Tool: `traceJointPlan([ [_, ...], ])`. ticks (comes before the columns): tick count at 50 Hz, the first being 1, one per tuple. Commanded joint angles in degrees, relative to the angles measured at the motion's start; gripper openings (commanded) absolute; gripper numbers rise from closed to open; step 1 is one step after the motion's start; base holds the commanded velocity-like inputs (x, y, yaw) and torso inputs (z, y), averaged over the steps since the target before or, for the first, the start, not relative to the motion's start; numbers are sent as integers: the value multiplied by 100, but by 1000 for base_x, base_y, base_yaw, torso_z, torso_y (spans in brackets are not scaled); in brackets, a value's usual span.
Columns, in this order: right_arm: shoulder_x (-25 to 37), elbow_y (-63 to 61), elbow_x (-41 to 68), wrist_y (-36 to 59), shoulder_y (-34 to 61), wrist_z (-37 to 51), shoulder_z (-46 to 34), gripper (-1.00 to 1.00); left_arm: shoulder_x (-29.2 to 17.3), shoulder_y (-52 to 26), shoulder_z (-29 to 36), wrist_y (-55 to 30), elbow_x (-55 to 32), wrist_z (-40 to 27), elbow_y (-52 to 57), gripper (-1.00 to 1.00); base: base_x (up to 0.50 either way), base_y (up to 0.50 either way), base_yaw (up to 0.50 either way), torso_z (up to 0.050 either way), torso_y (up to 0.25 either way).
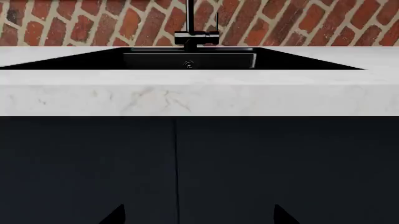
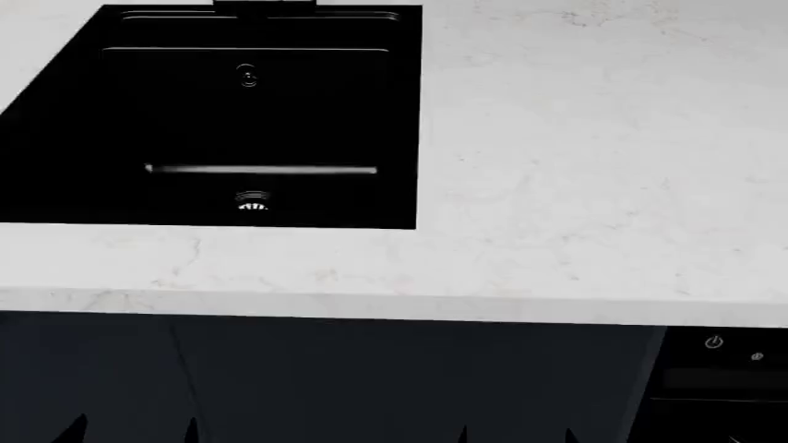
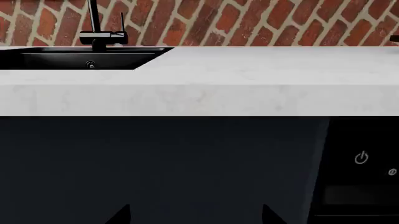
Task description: Place the bread and cheese on the cutting board.
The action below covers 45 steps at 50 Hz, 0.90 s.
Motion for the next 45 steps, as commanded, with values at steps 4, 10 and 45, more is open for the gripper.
traceJointPlan([
  [4, 135, -156, 53, 60, -69, 119, -178, 100, -118, 0, 141, -103, -49, -193, 38, 100, 0, 0, 0, 0, 0],
  [10, 230, -375, 161, 101, -128, 232, -311, 100, -286, -12, 346, -261, -33, -257, 93, 100, 0, 0, 0, 0, 0],
  [45, 558, -3693, -121, 2661, -308, 347, -504, 100, -477, -190, 76, -4491, -888, -506, 3835, 100, 0, 0, 0, 0, 0],
])
